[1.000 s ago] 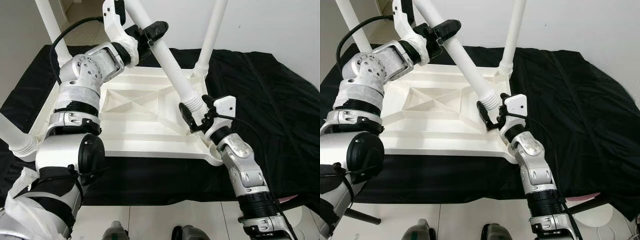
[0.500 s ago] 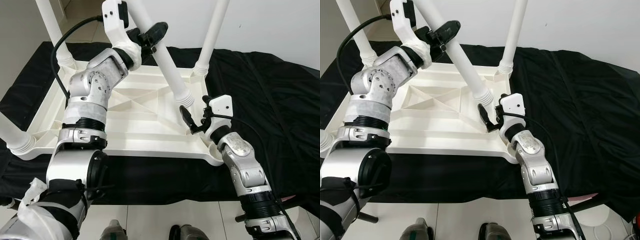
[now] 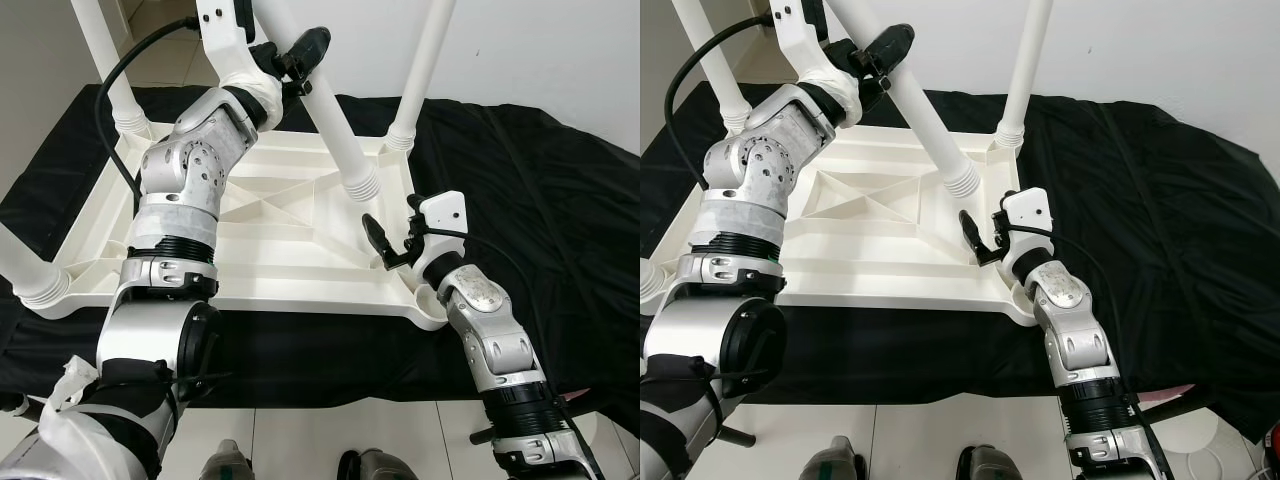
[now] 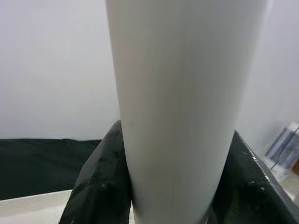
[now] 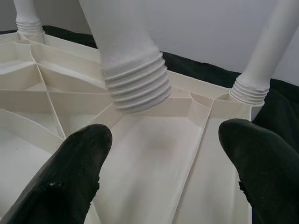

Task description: Building children table

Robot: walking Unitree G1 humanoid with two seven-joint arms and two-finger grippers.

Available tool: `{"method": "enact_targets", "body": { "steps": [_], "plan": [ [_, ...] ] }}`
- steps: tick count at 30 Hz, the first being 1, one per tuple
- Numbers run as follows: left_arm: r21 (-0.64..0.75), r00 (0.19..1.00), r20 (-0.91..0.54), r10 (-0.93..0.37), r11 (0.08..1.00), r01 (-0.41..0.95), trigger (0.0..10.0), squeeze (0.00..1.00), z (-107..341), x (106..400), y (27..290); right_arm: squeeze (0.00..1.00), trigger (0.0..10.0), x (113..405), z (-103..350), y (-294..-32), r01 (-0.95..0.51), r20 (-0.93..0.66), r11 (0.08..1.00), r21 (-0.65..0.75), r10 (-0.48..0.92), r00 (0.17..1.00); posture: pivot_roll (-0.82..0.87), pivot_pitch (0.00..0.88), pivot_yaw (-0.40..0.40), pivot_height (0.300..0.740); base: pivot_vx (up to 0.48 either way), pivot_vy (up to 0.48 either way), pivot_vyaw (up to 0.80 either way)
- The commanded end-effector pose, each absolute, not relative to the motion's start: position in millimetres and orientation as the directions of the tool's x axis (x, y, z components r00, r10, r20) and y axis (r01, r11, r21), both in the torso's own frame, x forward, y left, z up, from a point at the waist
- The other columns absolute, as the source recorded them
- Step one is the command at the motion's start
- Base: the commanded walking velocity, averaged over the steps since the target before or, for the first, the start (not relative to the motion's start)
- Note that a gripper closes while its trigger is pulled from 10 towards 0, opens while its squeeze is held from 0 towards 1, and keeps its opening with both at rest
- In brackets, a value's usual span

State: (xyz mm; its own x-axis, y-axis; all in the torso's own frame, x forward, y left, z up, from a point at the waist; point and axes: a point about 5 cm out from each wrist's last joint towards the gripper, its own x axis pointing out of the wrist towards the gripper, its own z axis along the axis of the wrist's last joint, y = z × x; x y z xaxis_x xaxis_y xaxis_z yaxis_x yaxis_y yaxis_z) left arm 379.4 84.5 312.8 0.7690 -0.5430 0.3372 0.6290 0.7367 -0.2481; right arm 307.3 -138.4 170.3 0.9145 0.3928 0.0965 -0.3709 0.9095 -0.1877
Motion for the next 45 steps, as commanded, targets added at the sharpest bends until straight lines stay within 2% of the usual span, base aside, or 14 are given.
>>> {"method": "enact_targets", "body": {
  "steps": [1,3,8,23,30,45],
  "plan": [
    [-0.181,0.753,0.338,-0.565,0.746,0.641,10.0,0.00,313.7,373.7,73.2,0.00,10.0,309.0,180.7,-135.3,-0.389,0.118,0.896,-0.215,0.419,0.900,0.05,0.000,-0.025,0.740,0.000,0.000,0.00],
    [-0.133,0.732,0.321,-0.601,0.737,0.663,10.0,0.00,308.2,366.7,56.2,0.00,10.0,311.1,187.7,-129.5,-0.411,0.130,0.878,-0.245,0.449,0.884,0.04,0.000,-0.019,0.740,0.000,0.000,0.00],
    [-0.107,0.706,0.307,-0.638,0.714,0.692,10.0,0.00,302.3,358.6,38.8,0.00,10.0,312.6,191.2,-126.6,-0.422,0.129,0.869,-0.259,0.464,0.876,0.05,0.000,-0.016,0.740,0.000,0.000,0.00],
    [-0.054,0.675,0.317,-0.667,0.697,0.715,10.0,0.00,303.9,346.4,25.3,0.00,10.0,316.9,186.8,-124.5,-0.434,0.084,0.856,-0.282,0.472,0.877,0.05,0.000,-0.021,0.740,0.000,0.000,0.00],
    [-0.049,0.652,0.322,-0.686,0.676,0.735,10.0,0.00,305.0,338.0,14.4,0.00,10.0,329.3,189.7,-125.1,-0.406,0.076,0.862,-0.305,0.447,0.892,0.06,0.000,-0.024,0.740,0.000,0.000,0.00],
    [-0.051,0.650,0.322,-0.688,0.673,0.738,10.0,0.00,306.4,334.2,12.5,0.00,10.0,342.7,192.2,-123.4,-0.394,0.087,0.869,-0.300,0.436,0.896,0.07,0.000,-0.023,0.740,0.000,0.000,0.00]
  ]
}}
